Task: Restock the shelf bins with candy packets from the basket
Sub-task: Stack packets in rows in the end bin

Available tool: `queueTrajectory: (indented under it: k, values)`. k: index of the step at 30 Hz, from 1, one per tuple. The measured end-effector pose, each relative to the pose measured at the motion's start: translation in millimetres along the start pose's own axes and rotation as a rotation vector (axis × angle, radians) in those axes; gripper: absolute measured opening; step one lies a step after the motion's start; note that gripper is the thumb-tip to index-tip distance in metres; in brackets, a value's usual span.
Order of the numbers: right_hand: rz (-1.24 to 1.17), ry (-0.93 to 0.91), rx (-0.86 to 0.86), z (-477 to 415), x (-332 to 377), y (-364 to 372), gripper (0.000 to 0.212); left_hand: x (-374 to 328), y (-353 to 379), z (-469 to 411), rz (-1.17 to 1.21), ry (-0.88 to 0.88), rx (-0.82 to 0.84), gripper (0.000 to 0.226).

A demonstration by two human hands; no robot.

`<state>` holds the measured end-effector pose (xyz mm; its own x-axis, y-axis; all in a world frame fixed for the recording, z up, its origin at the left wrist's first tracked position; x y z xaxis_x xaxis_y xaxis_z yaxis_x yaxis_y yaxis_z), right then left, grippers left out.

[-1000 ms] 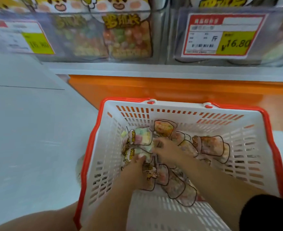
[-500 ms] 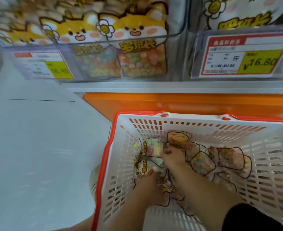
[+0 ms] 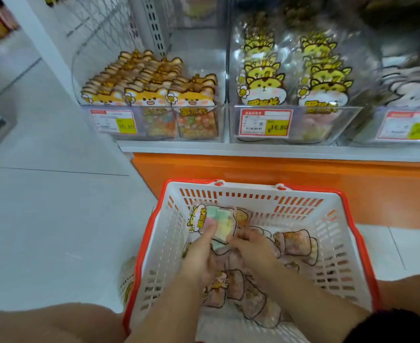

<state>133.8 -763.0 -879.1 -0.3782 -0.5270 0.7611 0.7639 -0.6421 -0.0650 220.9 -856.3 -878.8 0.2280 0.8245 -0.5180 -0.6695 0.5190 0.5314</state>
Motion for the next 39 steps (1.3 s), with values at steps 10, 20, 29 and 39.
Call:
queueTrajectory:
  k: [10,20,29,39]
  values:
    - [0.114,-0.233,0.073,100,99,-60,0.049,-53,58,69,-0.384,0.198,0.131,0.060]
    - [0.254,-0.470,0.076,153,182,-99,0.056,-107,149,123,-0.960,0.535,0.233,0.037]
    - [0.394,-0.628,0.105,167,258,-142,0.037,-151,201,118,-0.870,0.649,0.263,0.091]
    - [0.312,-0.759,0.062,146,279,-188,0.026,-207,201,102,-1.015,0.688,0.187,0.042]
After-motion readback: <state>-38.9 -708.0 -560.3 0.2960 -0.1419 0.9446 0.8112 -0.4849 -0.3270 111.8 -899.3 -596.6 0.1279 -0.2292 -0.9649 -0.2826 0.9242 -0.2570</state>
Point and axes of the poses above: each hand's wrist, its own z-axis away from the middle knuckle, its own y-axis out of the palm, x = y × z, the point moved 5 cm from there along -z, towards the middle knuckle, and after that the axes turned 10 degrees about x, right-handed, at the moved point
